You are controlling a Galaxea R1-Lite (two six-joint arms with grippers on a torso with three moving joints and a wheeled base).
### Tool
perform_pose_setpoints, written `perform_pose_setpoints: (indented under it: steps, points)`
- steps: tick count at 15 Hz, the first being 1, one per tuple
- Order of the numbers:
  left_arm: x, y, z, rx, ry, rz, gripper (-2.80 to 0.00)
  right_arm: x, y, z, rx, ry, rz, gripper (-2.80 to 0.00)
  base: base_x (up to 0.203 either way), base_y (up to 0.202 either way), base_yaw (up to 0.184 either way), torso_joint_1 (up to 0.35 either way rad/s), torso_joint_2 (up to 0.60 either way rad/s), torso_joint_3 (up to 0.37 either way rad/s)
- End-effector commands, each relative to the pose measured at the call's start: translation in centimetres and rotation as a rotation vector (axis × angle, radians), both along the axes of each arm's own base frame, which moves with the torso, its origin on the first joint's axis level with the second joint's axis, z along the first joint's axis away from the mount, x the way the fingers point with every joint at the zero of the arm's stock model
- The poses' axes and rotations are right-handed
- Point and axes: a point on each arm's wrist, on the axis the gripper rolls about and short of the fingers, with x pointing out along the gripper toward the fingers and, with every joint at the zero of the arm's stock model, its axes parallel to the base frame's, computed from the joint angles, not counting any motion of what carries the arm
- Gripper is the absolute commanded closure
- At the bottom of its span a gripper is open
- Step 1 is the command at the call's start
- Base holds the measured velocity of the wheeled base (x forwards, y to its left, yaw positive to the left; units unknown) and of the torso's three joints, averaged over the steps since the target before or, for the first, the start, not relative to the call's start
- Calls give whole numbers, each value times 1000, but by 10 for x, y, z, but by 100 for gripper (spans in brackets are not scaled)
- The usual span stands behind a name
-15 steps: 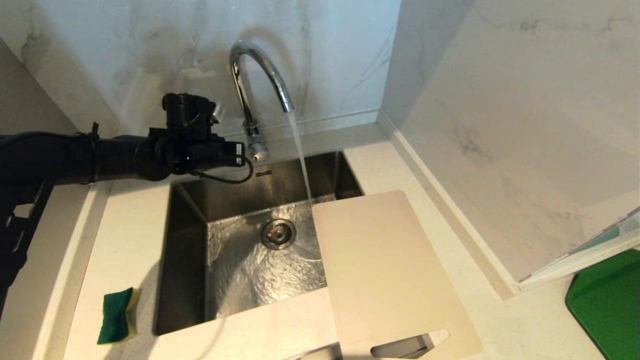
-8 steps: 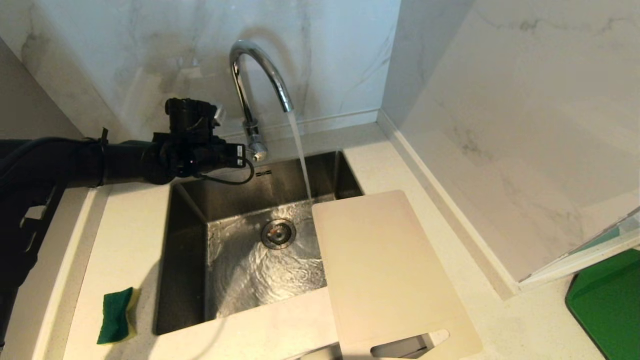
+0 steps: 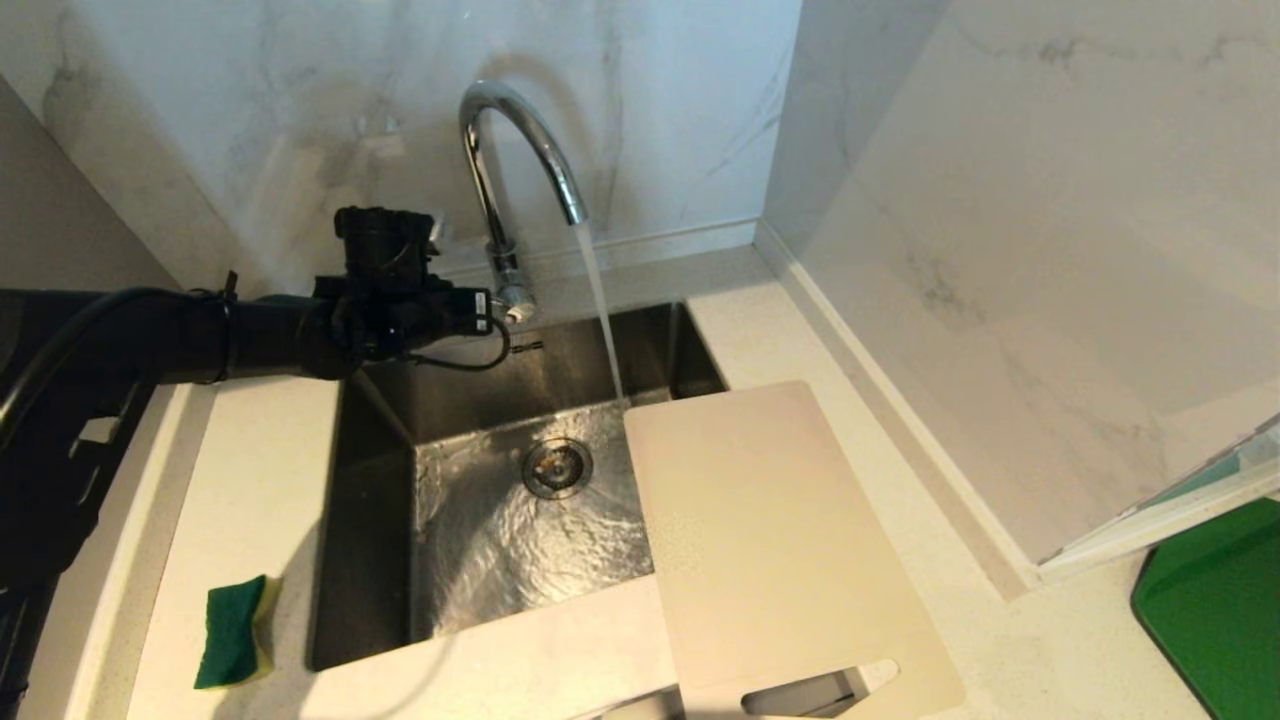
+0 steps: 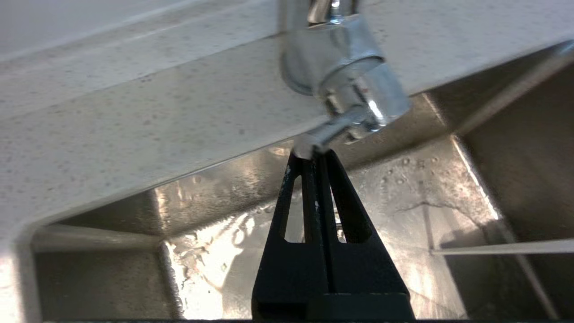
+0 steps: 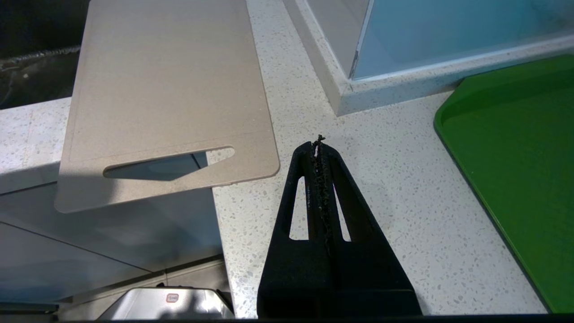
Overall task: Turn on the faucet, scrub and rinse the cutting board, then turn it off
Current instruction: Turn off the tap
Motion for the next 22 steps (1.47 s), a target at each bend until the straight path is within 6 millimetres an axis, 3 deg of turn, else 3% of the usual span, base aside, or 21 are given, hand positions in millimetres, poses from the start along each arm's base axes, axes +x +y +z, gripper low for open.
perform_pose_setpoints:
  steps: [1,5,12,22]
  points:
    - [3,4,-4,1,8,9,0,0,0,0,-1,1,-1,0,0,0,0,0,0,0]
    - [6,7,-5,-6,-17,17,0,0,0,0,-1,1,0,0,0,0,0,0,0,0]
    - [-1,-4,-6,14,38,-10,0,0,0,0,-1,2,0,0,0,0,0,0,0,0]
    - [9,-8,-13,-12,-41,-7,0,0,0,0,-1,0,0,0,0,0,0,0,0,0]
